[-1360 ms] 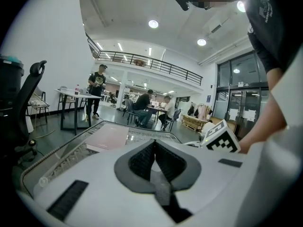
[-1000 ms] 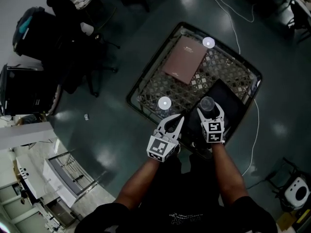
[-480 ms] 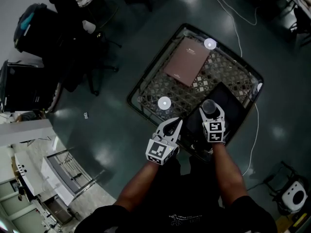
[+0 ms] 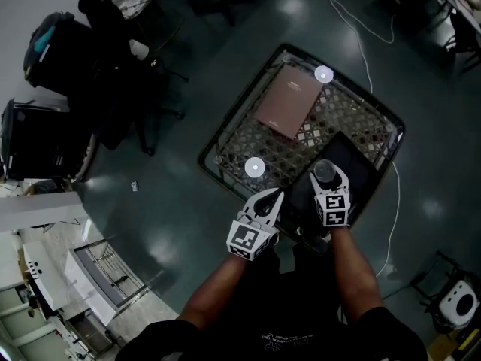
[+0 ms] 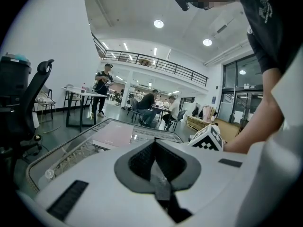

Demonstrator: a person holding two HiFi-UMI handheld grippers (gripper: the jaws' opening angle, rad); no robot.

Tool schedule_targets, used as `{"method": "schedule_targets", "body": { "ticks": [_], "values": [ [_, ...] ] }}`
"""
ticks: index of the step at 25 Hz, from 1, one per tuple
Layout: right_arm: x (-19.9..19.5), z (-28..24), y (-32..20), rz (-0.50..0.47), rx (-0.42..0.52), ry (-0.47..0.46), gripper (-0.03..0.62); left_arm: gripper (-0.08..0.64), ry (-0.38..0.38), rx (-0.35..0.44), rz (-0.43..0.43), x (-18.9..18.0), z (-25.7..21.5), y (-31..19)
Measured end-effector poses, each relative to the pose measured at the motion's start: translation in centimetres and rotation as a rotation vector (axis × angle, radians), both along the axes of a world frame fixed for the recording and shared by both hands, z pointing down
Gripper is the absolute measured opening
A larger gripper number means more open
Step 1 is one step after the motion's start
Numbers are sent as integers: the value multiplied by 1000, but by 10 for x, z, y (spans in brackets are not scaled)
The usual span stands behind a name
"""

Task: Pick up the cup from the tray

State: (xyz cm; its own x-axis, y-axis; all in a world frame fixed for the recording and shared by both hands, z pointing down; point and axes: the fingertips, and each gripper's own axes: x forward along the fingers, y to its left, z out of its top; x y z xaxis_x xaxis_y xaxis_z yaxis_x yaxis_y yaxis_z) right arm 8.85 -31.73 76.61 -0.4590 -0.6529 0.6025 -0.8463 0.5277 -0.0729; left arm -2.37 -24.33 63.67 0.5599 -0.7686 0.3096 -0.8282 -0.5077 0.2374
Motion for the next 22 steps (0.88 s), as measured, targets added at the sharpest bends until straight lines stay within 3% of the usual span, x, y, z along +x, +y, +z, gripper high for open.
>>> {"method": "schedule_targets", "body": {
  "ticks": [6, 16, 22],
  "values": [
    [0, -35, 10, 9, 54, -10, 290, 9, 3, 6, 7, -5, -9, 6],
    [-3, -140, 22, 16, 255, -51, 291, 9, 10, 35, 84, 4, -23, 9],
    [-6, -181, 46, 29, 319, -52, 291, 9, 68, 44, 113, 9, -42, 5]
  ]
}}
